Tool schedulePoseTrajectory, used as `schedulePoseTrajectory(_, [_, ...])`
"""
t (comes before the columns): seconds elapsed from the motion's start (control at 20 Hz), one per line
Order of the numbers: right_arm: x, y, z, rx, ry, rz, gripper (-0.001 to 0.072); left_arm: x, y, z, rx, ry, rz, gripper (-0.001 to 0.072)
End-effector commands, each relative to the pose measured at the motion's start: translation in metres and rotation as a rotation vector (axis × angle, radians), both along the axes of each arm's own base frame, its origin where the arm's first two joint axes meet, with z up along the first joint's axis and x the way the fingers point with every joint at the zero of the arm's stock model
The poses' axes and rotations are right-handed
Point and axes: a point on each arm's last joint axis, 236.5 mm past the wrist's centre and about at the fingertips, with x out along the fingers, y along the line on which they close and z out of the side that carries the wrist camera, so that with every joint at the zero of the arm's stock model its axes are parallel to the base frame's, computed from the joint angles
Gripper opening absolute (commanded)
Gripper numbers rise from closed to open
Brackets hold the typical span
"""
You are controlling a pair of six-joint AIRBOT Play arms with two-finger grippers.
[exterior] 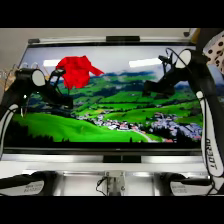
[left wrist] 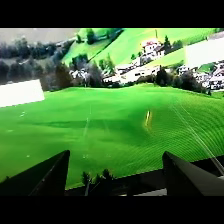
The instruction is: Fold the shirts.
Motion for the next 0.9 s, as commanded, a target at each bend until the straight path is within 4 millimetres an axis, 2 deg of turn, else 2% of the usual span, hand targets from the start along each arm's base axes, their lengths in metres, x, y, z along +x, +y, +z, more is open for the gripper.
schedulePoseTrajectory(0.0, [0.000,0.001,0.000,0.000,0.001,0.001,0.0665,0.000,0.000,0.000,0.001,0.001,-0.001,0.0694])
schedulePoseTrajectory(0.65, [0.001,0.001,0.000,0.003,-0.004,0.000,0.0665,0.000,0.000,-0.001,0.001,0.002,-0.001,0.0694])
schedulePoseTrajectory(0.85, [0.040,0.007,0.009,0.038,-0.166,-0.046,0.0665,0.000,0.000,-0.001,0.001,0.002,-0.001,0.0695])
